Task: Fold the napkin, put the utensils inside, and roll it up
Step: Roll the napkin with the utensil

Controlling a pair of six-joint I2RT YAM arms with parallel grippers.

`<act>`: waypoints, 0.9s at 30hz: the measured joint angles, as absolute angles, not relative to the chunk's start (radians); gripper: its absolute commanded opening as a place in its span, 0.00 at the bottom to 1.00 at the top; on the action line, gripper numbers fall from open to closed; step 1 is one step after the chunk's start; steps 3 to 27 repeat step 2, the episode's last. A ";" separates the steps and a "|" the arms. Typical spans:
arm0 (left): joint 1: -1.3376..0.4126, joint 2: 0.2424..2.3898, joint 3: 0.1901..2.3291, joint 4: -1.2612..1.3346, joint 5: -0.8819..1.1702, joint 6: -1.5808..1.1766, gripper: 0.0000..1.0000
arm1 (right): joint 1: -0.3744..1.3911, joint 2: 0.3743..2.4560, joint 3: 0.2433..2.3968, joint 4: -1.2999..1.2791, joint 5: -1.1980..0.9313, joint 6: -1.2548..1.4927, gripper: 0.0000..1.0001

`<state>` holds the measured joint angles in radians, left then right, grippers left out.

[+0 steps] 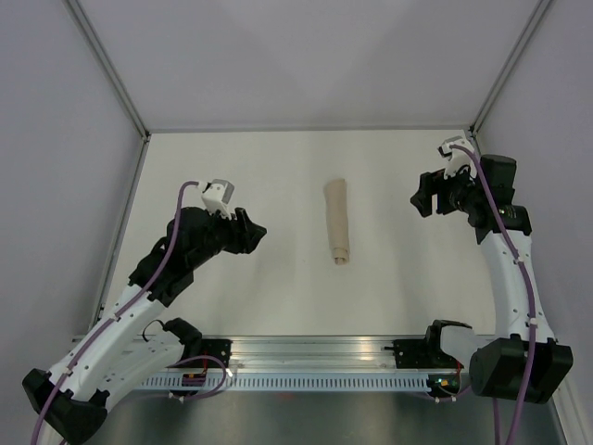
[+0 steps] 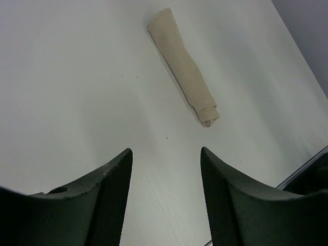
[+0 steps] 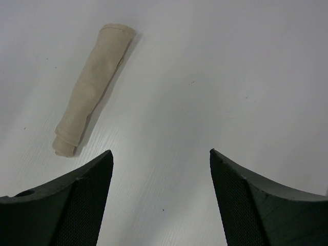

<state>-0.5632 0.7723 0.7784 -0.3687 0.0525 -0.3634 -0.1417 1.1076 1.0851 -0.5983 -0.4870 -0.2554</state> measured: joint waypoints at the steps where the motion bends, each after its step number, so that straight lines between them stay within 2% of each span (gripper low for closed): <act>1: -0.563 0.772 0.778 -0.369 0.052 -0.360 0.61 | -0.142 1.108 1.085 -0.598 -0.487 -0.255 0.81; 27: -0.563 0.772 0.778 -0.369 0.052 -0.357 0.61 | -0.142 1.108 1.085 -0.597 -0.487 -0.254 0.82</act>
